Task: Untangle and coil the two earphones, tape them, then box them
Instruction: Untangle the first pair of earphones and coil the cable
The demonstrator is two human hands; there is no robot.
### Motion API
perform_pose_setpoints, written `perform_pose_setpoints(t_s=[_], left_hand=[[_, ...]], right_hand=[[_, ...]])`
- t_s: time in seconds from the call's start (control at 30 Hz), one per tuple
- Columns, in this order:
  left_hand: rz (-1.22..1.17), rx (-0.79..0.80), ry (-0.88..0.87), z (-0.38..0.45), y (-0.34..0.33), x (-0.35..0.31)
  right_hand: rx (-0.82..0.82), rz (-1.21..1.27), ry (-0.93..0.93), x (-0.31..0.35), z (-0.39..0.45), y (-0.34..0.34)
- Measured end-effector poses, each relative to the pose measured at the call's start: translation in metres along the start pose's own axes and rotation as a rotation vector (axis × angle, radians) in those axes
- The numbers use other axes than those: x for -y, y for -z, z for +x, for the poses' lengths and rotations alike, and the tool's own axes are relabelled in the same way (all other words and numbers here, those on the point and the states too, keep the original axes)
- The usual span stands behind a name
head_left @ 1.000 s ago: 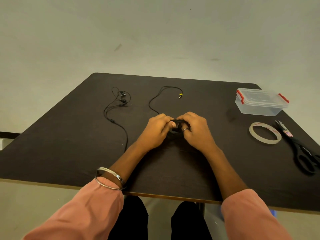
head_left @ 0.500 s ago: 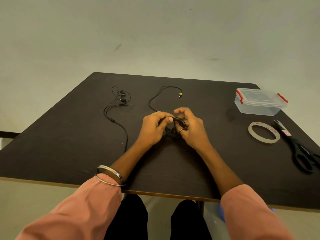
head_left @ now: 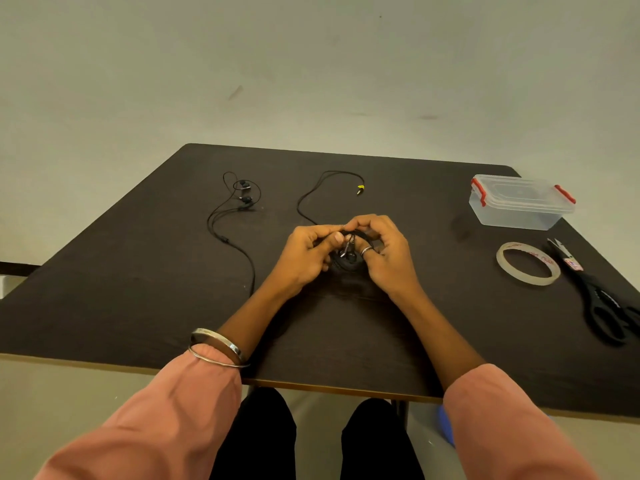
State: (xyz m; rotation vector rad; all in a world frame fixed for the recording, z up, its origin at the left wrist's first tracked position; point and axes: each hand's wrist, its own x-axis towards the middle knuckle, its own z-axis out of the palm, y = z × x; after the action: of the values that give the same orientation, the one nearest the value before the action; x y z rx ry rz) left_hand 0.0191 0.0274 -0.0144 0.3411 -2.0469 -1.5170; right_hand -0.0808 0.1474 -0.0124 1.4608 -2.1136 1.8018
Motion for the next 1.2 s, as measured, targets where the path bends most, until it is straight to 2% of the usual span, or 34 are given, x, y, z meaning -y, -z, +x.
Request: perform_pose_setpoints(t_s=[0.13,0.33,0.43,0.53,0.63,0.8,0.93,1.03,1.2], left_hand=[[0.084,0.009,-0.059,0.0,-0.002,0.001],[-0.131,0.043,0.014,0.0,0.0,-0.005],[-0.131,0.018,0.002,0.0,0.001,-0.004],[-0.018,-0.059,-0.011,0.003,0.001,0.001],[0.193,-0.138,-0.126,0.002,0.001,0.0],[0.403,-0.255,-0.25,-0.001,0.005,-0.003],[0.433,-0.259,-0.228,-0.001,0.008,-0.006],[0.327,-0.233,-0.189,-0.001,0.007,-0.006],[0.267,-0.264,-0.134,0.002,0.01,-0.004]], right_hand=[[0.036,0.204,-0.145,0.004,0.002,0.0],[0.019,0.343,-0.277,0.009,0.002,0.001],[0.001,0.387,-0.343,0.007,0.004,0.004],[-0.049,0.471,-0.422,0.005,0.007,0.006],[-0.047,0.519,-0.467,0.005,0.007,0.007],[0.011,0.524,-0.413,0.006,0.006,0.007],[0.007,0.553,-0.388,0.006,0.005,0.01],[0.013,0.454,-0.341,0.001,0.004,0.008],[0.111,-0.071,-0.138,-0.006,0.005,0.01]])
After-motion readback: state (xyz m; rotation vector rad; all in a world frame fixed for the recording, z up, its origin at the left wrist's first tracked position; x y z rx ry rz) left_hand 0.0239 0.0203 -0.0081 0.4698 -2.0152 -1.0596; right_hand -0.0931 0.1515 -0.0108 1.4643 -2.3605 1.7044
